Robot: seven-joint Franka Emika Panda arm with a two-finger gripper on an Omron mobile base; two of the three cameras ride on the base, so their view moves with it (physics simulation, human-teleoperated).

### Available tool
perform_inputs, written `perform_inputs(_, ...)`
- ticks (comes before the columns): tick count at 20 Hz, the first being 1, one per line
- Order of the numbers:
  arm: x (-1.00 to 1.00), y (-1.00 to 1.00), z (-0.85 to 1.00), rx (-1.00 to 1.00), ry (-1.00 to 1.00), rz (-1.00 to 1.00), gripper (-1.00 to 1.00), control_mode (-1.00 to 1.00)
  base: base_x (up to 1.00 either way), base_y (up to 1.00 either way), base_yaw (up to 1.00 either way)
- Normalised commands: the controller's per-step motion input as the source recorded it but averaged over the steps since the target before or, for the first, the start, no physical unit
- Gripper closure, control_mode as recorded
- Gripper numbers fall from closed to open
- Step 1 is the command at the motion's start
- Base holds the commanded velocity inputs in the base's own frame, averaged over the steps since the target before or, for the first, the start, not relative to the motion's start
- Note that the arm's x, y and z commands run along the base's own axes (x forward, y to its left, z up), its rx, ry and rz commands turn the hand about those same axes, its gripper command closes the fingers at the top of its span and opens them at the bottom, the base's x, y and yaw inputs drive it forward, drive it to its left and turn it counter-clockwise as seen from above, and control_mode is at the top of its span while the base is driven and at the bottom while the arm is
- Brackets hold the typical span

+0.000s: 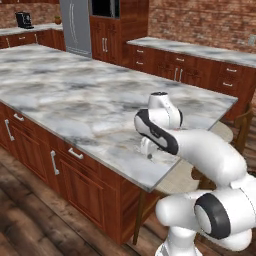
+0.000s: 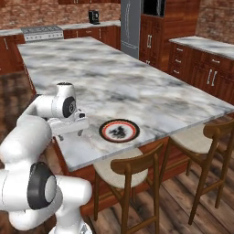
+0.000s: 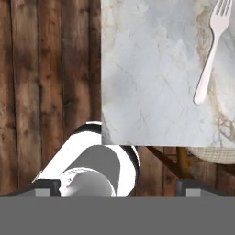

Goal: Take the fork and place it on the left side of the plate. Then take the spoon and place it on the right side of the plate. Make sure they're directly next to the plate.

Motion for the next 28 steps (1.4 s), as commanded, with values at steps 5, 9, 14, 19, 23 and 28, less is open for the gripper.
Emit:
perform_inputs(5,-0.98,0.2,0.24,0.0,-0.27,-0.02,-1.0,-1.0,0.0,0.0,0.0)
perform_inputs(9,-0.09,0.0,0.03,0.0,-0.03,0.0,-1.0,-1.0,0.0,0.0,0.0)
perform_inputs(14,0.0,0.0,0.0,0.0,0.0,0.0,-1.0,-1.0,0.0,0.0,0.0)
perform_inputs(19,0.0,0.0,0.0,0.0,0.0,0.0,-1.0,1.0,0.0,0.0,0.0)
perform_inputs(23,0.0,0.0,0.0,0.0,0.0,0.0,-1.0,1.0,0.0,0.0,0.0)
perform_inputs(28,0.0,0.0,0.0,0.0,0.0,0.0,-1.0,1.0,-0.58,0.18,0.0)
